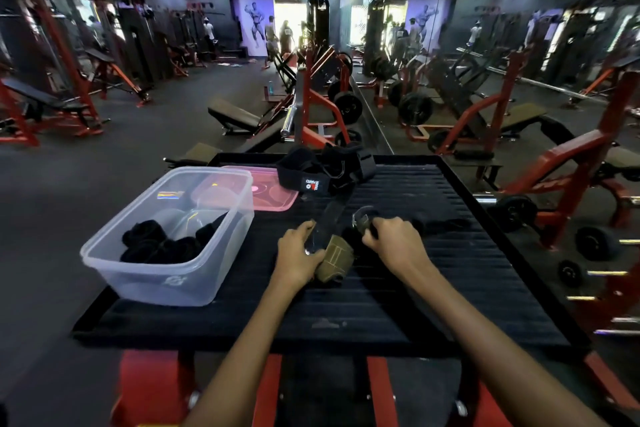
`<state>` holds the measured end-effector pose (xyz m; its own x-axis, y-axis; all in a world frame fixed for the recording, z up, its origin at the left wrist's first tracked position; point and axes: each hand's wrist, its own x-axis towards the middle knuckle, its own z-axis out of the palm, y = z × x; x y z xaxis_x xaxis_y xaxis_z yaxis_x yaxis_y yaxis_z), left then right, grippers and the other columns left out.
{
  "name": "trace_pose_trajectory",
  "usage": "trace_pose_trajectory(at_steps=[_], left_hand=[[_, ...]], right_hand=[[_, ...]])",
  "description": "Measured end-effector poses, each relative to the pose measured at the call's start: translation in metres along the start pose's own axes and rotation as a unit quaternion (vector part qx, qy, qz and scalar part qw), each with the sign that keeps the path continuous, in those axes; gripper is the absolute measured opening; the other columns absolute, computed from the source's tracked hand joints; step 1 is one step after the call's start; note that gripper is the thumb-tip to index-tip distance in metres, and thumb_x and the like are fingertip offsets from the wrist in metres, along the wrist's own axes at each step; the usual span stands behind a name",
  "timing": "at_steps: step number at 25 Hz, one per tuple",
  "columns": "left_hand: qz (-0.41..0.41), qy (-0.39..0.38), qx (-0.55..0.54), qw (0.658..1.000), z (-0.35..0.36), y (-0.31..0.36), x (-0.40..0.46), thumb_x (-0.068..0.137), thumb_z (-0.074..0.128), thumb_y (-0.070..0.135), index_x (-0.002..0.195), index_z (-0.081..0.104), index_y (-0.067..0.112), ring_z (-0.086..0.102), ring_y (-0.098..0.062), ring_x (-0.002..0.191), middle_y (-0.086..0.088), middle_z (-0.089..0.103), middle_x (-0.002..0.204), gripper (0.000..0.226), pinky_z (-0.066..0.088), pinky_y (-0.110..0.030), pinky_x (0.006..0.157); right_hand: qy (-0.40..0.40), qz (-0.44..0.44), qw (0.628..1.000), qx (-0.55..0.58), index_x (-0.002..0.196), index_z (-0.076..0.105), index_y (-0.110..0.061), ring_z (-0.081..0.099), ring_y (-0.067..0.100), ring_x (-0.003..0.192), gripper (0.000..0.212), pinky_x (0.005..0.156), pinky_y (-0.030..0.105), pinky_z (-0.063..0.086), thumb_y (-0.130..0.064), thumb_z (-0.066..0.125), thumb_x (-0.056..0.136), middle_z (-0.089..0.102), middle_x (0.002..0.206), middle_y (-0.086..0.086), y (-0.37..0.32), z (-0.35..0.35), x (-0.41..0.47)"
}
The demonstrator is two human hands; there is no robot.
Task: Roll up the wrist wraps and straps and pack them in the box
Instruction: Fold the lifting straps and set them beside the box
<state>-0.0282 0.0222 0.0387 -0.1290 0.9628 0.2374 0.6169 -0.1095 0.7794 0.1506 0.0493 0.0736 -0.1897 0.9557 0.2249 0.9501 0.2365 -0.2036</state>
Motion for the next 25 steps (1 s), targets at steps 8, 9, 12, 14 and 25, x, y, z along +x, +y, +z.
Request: trace_pose_trajectory(at_steps=[8,9,12,14,25], left_hand=[[0.007,-0.016,0.083,0.996,-0.059,-0.008,-0.034,0.087,0.060,0.018,0.128,0.053,0.012,0.048,-0.024,0.119,-0.009,0.053,0.124,0.043,0.035,-0.028,0.102],[0.037,0.031,0.083,0.995,-0.072,-0.005,-0.036,0.087,0.059,0.016,0.124,0.056,0.011,0.050,-0.023,0.118,-0.008,0.055,0.122,0.038,0.034,-0.026,0.100],[0.081,0.147,0.062,0.984,-0.119,-0.004,-0.039,0.086,0.057,0.010,0.114,0.060,0.010,0.053,-0.024,0.111,-0.009,0.059,0.117,0.028,0.038,-0.030,0.095],[0.060,0.207,0.077,0.973,-0.160,-0.016,-0.035,0.087,0.055,0.012,0.114,0.060,0.012,0.052,-0.022,0.113,-0.007,0.059,0.118,0.027,0.040,-0.032,0.095],[-0.231,0.139,0.136,0.953,-0.240,-0.103,-0.019,0.087,0.036,0.009,0.116,0.051,0.009,0.052,-0.040,0.111,-0.017,0.056,0.122,0.032,0.040,-0.041,0.094]], right_hand=[[-0.044,-0.013,0.999,0.012,0.113,0.054,-0.002,0.052,0.035,0.113,0.028,0.090,0.040,0.044,-0.015,0.048,0.090,0.056,0.120,0.018,-0.081,0.013,-0.008],[-0.008,-0.042,0.998,0.038,0.111,0.055,-0.002,0.052,0.036,0.110,0.026,0.089,0.040,0.043,-0.013,0.048,0.089,0.057,0.117,0.018,-0.096,0.012,-0.005],[0.070,-0.131,0.975,0.163,0.107,0.062,-0.003,0.057,0.034,0.102,0.024,0.087,0.039,0.044,-0.009,0.050,0.086,0.062,0.108,0.018,-0.147,0.004,0.005],[0.073,-0.177,0.957,0.218,0.106,0.065,-0.004,0.060,0.032,0.101,0.026,0.087,0.036,0.046,-0.007,0.051,0.085,0.066,0.108,0.016,-0.187,-0.002,0.019],[-0.262,-0.155,0.942,-0.139,0.100,0.065,-0.007,0.058,0.022,0.092,0.022,0.060,0.022,0.034,-0.007,0.044,0.092,0.061,0.094,0.008,-0.287,0.036,0.104]])
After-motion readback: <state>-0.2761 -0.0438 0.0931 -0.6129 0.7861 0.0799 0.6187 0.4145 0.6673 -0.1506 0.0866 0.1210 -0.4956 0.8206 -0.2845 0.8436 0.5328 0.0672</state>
